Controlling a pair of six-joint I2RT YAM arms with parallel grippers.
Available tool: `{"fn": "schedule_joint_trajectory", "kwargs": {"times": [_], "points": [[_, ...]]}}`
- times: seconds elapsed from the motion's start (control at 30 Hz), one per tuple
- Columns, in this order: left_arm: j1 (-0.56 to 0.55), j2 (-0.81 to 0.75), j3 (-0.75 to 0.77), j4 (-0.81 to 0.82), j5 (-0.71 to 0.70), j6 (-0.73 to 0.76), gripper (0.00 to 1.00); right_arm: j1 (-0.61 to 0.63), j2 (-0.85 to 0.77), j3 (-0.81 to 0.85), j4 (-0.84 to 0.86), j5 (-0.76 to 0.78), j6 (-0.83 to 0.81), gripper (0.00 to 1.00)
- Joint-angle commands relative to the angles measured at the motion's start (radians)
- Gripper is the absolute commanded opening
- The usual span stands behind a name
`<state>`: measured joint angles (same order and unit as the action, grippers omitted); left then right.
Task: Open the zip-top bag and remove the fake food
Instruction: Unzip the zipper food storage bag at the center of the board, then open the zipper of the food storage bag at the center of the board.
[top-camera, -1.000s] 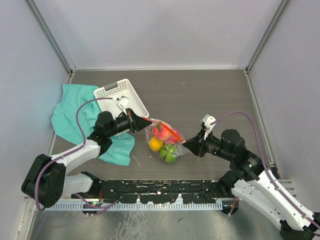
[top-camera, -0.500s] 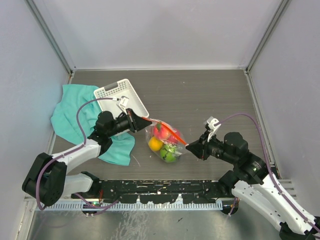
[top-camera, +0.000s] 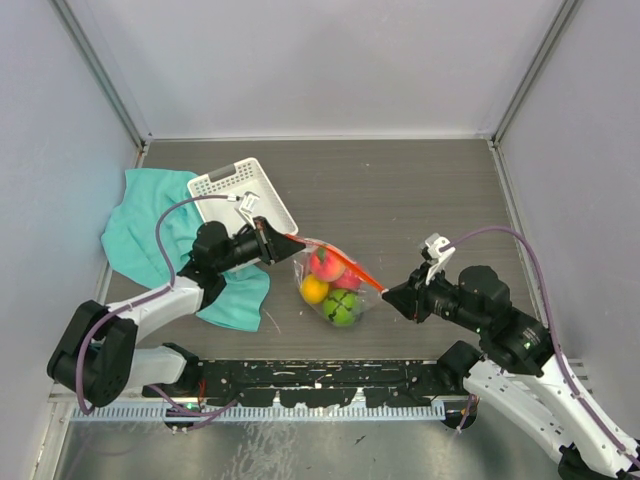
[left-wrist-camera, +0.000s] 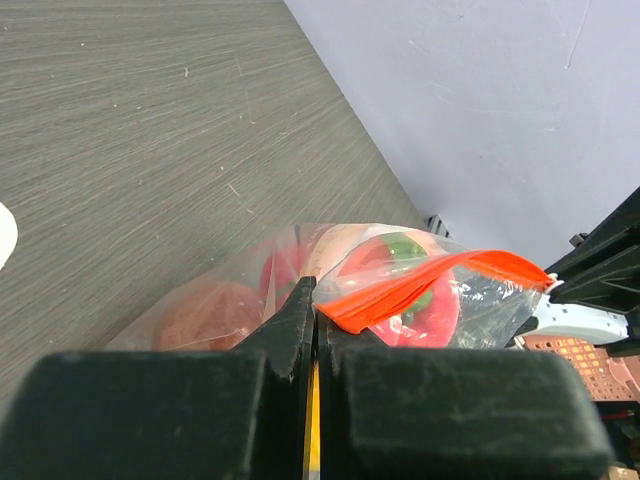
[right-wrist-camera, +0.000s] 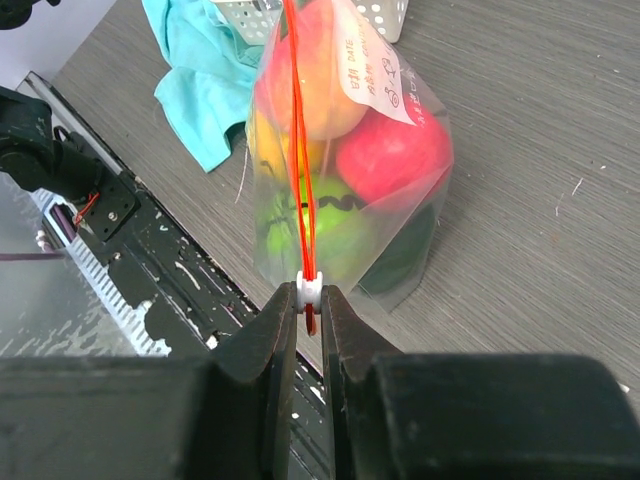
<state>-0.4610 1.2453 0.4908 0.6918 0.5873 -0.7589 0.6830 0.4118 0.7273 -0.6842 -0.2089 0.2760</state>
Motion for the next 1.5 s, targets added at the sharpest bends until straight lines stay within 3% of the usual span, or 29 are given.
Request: {"fn": "schedule_joint_trajectory", "kwargs": {"times": [0.0,0.2,0.3,0.37,0.57,0.8,1.13,1.47], "points": [[0.016,0.012,0.044,0.077,-0.011,-0.008,0.0,-0.003,-0.016,0.061,-0.038,0.011,-0.01,0.18],[0.015,0.017,0.049,0.121,0.044,-0.004,0.0,-0.003,-0.011,0.069,0.009,-0.011,-0.023,0.65],[0.016,0.054,0.059,0.133,0.076,-0.001,0.0,-0.003,0.026,0.077,0.095,-0.044,-0.056,0.75],[0.015,0.065,0.063,0.141,0.102,0.001,0.0,-0.002,0.074,0.105,0.149,-0.049,-0.093,0.77],[0.016,0.085,0.089,0.146,0.169,0.016,0.0,-0.003,0.291,0.206,0.27,-0.032,-0.221,0.78],[0.015,0.065,0.119,0.091,0.252,0.09,0.0,-0.003,0.493,0.285,0.342,-0.052,-0.223,0.77],[0.015,-0.001,0.237,-0.244,0.328,0.324,0.0,-0.002,0.569,0.305,0.336,-0.091,-0.228,0.65],[0.013,-0.002,0.247,-0.261,0.348,0.324,0.0,-0.002,0.595,0.297,0.322,-0.055,-0.239,0.48]]}}
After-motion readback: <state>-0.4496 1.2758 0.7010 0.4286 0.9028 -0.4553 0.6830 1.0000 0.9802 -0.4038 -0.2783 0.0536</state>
